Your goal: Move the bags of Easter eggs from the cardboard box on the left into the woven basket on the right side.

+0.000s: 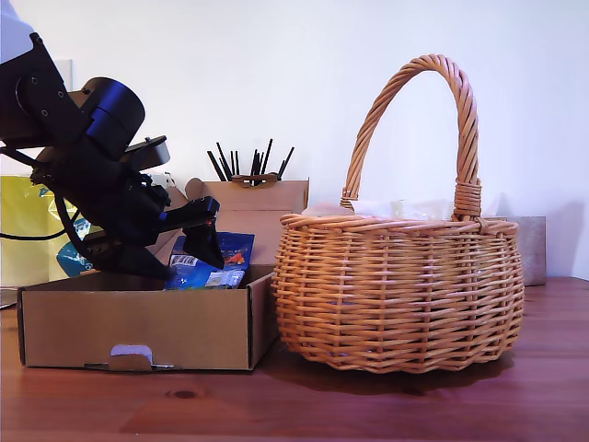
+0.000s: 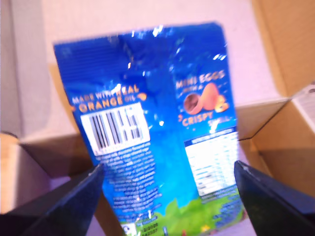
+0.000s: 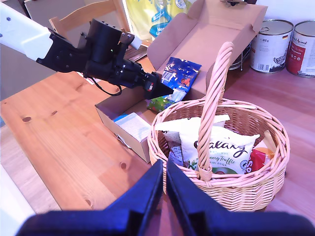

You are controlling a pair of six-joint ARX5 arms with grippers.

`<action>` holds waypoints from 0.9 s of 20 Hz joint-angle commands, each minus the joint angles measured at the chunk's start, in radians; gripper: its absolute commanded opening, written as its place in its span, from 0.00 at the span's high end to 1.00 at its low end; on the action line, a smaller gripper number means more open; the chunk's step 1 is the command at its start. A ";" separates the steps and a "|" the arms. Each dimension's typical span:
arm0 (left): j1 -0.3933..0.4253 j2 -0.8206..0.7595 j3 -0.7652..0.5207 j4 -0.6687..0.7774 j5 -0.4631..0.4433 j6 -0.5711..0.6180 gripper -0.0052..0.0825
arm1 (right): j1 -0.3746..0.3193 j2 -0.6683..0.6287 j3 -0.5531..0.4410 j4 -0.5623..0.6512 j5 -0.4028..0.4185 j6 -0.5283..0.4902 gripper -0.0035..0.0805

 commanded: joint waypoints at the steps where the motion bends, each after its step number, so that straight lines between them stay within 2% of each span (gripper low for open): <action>1: -0.003 0.060 -0.008 -0.035 0.002 -0.022 0.07 | 0.009 -0.002 0.002 0.005 0.000 -0.003 0.97; 9: -0.008 0.084 -0.008 -0.106 -0.005 -0.022 0.07 | 0.009 -0.002 0.002 0.021 -0.001 -0.002 0.97; 12: -0.018 0.084 -0.008 -0.146 0.026 -0.044 0.08 | 0.009 -0.002 0.002 0.039 -0.001 -0.002 0.97; 14: -0.027 0.084 -0.008 -0.148 0.039 -0.044 0.19 | 0.009 -0.002 0.002 0.039 -0.001 -0.002 0.97; 17: -0.034 0.083 -0.008 -0.161 0.046 -0.074 0.57 | 0.009 -0.002 0.002 0.039 -0.001 -0.002 0.97; 18: -0.034 0.084 -0.008 -0.162 0.049 -0.074 0.67 | 0.009 -0.002 0.002 0.038 -0.001 -0.001 0.97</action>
